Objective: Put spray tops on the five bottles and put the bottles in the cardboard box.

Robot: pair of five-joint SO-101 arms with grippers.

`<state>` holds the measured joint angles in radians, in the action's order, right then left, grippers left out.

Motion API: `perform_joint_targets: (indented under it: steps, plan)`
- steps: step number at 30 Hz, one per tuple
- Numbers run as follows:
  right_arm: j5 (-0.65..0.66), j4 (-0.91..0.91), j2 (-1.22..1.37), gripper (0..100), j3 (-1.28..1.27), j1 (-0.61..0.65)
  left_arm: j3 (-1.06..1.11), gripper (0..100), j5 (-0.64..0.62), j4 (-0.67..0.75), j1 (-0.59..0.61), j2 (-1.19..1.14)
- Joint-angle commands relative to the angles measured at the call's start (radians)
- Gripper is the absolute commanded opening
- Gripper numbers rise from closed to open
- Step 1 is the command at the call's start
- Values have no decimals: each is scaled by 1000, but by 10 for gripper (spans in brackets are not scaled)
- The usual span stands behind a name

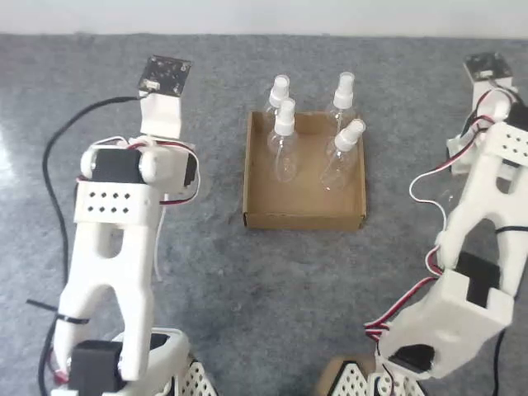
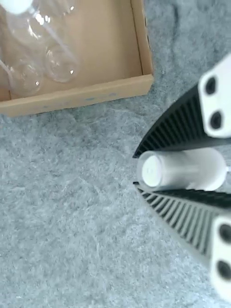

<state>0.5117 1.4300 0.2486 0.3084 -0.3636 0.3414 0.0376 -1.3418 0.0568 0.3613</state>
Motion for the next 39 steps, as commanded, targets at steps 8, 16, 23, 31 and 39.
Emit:
perform_joint_targets:
  steps: [8, 16, 23, 31, 39]
  plan:
    - [57, -116, 153, 7, 0, 18, -22, 16, -6, -11, 8, 54]
    - [32, -58, 127, 263, 143, 15, -22, 16, -6, -6, 2, 51]
    - [-11, 252, -76, 270, 411, -13, -22, 16, -6, -5, 2, 46]
    - [-14, 320, -415, 271, 219, -36, -22, 16, -8, -5, 0, 46]
    - [-6, 96, -981, 272, -508, 35, -21, 16, -9, -5, 0, 44]
